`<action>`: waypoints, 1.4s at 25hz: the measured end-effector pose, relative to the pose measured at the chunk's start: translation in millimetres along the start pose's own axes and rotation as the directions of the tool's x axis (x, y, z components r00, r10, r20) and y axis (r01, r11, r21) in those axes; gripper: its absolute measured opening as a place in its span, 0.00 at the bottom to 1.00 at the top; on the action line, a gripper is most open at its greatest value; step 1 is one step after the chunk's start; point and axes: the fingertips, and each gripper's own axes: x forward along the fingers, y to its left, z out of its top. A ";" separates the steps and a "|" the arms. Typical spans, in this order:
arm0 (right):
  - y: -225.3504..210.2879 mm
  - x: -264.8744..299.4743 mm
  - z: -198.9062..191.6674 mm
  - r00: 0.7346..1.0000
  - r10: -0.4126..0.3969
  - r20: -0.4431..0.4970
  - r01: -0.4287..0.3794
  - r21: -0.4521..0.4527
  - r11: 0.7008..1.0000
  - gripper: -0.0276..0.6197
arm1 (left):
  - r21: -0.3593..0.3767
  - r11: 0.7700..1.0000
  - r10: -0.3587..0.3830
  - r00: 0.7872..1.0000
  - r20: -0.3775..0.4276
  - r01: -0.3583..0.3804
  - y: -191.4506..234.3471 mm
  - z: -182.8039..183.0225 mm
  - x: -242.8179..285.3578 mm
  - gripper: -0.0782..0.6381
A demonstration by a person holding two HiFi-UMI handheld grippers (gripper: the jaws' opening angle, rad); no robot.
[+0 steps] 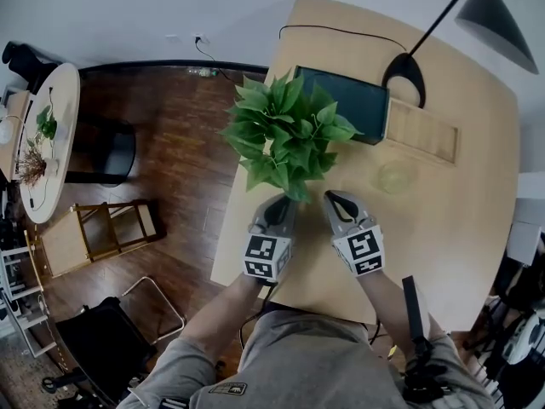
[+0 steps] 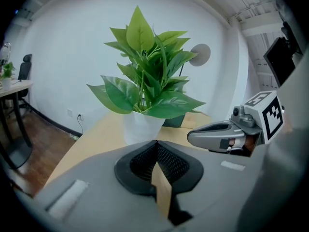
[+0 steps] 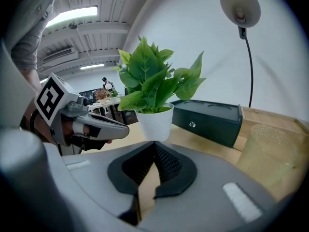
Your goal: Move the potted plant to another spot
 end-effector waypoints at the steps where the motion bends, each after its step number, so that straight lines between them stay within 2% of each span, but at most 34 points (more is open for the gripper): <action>1: -1.5 3.3 1.0 1.000 0.001 -0.002 -0.001 -0.008 1.000 0.05 | 0.012 1.000 0.009 1.000 0.004 -0.009 5.0 1.2 1.2 0.11; 6: -9.1 20.0 2.2 1.000 0.011 -0.003 -0.011 -0.052 0.999 0.07 | 0.054 0.998 0.034 0.999 0.003 -0.034 27.4 0.5 7.9 0.11; 7: -9.9 23.1 2.6 1.000 0.014 -0.002 -0.014 -0.059 0.998 0.08 | 0.064 0.997 0.033 0.999 0.011 -0.034 30.8 1.6 9.1 0.15; 10: -12.7 33.2 3.1 1.000 0.023 -0.011 -0.024 -0.079 0.997 0.26 | 0.098 0.995 0.018 1.000 0.014 -0.019 38.5 3.9 12.7 0.29; 14: -15.8 44.7 2.6 0.998 0.050 -0.033 -0.054 -0.113 0.992 0.42 | 0.149 0.989 -0.017 1.000 0.012 0.015 46.6 7.4 17.6 0.43; 17: -17.6 52.8 4.6 0.996 0.071 -0.049 -0.077 -0.142 0.987 0.48 | 0.212 0.975 -0.064 0.998 0.005 0.061 49.5 10.9 23.7 0.47; 22: -15.3 65.4 8.1 0.990 0.119 -0.079 -0.134 -0.218 0.967 0.57 | 0.306 0.940 -0.147 0.989 -0.022 0.147 51.1 13.5 34.0 0.56; 24: -13.6 70.4 7.4 0.985 0.138 -0.100 -0.161 -0.277 0.947 0.60 | 0.349 0.918 -0.189 0.982 -0.032 0.188 51.3 15.3 37.2 0.61; 27: -12.5 75.8 7.1 0.978 0.156 -0.138 -0.196 -0.353 0.915 0.63 | 0.421 0.872 -0.245 0.967 -0.066 0.250 51.6 17.7 41.9 0.65; 31: -12.3 83.7 8.9 0.970 0.181 -0.162 -0.231 -0.380 0.896 0.64 | 0.489 0.821 -0.271 0.955 -0.119 0.294 58.7 21.6 49.7 0.65; 35: -10.5 89.1 4.5 0.963 0.190 -0.191 -0.258 -0.448 0.856 0.64 | 0.587 0.727 -0.322 0.932 -0.168 0.356 50.0 21.8 57.3 0.65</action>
